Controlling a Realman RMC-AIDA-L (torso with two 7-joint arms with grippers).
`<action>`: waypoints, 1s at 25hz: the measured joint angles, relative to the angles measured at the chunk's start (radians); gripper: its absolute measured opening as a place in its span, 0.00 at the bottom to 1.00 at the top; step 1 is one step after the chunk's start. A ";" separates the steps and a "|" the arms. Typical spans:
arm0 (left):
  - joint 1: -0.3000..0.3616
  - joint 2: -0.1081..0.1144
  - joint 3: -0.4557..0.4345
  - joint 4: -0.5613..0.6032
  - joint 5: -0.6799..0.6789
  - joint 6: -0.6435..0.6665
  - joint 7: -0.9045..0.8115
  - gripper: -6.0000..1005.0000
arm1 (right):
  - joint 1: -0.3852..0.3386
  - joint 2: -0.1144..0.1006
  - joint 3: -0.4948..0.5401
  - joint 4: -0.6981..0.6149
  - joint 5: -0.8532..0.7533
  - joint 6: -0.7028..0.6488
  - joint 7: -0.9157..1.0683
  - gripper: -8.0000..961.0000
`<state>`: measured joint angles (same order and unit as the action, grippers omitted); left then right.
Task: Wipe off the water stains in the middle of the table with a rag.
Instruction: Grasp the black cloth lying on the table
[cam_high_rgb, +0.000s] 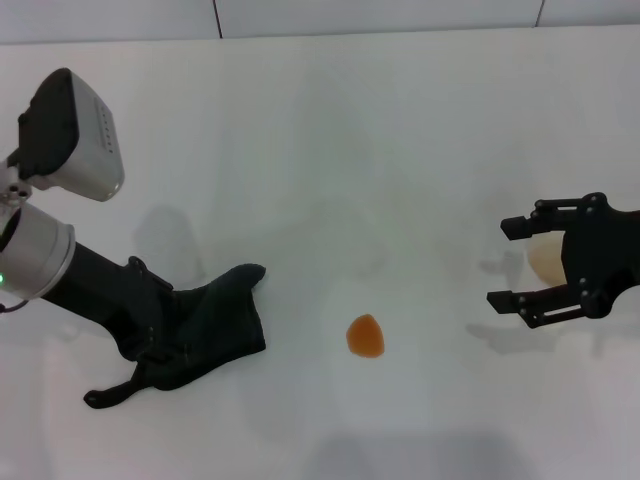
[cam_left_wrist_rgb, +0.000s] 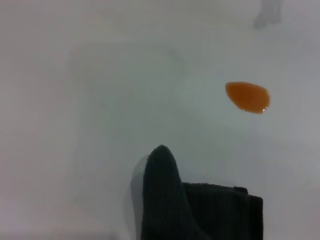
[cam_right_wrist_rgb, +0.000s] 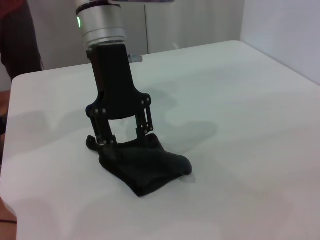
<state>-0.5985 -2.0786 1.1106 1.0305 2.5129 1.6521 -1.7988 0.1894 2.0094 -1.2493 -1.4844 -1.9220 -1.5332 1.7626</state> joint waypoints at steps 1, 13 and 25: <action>-0.001 0.000 0.000 -0.006 0.001 -0.005 0.001 0.54 | -0.001 0.000 0.000 0.000 0.000 0.000 0.000 0.88; -0.001 0.000 0.000 -0.011 0.006 -0.044 0.008 0.53 | -0.001 0.000 -0.001 -0.001 0.000 0.001 0.006 0.88; -0.002 -0.002 0.002 -0.011 0.006 -0.086 -0.003 0.41 | 0.004 0.000 0.002 -0.001 -0.008 0.004 0.017 0.88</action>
<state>-0.6010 -2.0806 1.1129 1.0200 2.5185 1.5663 -1.8020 0.1934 2.0095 -1.2475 -1.4850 -1.9297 -1.5291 1.7794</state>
